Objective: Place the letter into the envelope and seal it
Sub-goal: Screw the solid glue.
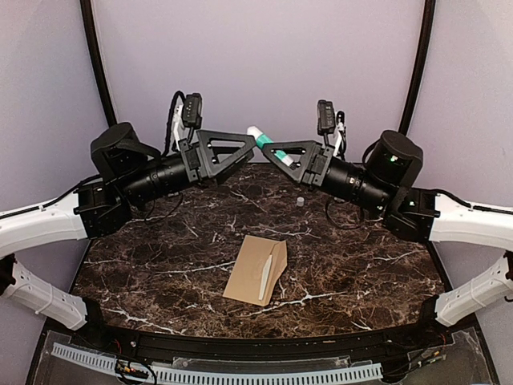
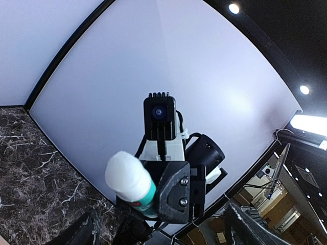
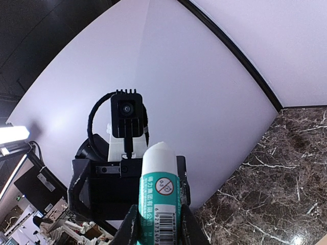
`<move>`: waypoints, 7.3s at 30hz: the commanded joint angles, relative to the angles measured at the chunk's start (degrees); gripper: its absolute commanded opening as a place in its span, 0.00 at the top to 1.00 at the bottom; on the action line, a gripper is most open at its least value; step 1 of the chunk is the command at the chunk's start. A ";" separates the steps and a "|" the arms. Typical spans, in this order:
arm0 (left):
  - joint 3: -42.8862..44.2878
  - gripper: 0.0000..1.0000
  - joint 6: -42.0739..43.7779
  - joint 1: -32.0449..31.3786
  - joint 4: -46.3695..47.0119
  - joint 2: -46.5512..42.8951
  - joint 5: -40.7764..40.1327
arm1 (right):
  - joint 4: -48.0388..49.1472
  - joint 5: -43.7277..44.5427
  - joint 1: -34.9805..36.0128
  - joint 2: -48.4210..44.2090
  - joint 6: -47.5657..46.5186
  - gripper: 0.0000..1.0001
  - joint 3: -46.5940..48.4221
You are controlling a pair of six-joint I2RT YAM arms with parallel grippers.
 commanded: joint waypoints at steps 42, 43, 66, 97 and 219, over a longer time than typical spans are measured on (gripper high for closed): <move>3.21 0.83 -2.79 -0.25 3.24 2.94 -2.18 | 3.99 -3.87 1.33 0.92 -0.19 0.98 0.15; 3.20 0.86 -2.75 -0.30 3.07 2.88 -2.25 | 3.91 -3.77 1.32 0.54 -0.21 0.98 -0.39; 3.38 1.00 -0.20 0.61 -3.41 2.78 5.37 | -15.95 -13.45 1.15 -12.59 -6.25 0.32 -6.74; 3.20 1.00 0.19 0.65 -2.12 3.86 17.07 | -7.89 -22.19 1.42 -9.71 -3.21 0.67 -8.68; -10.90 0.86 -3.91 1.95 10.39 0.69 12.69 | -22.75 0.74 7.76 3.18 -10.08 0.87 5.69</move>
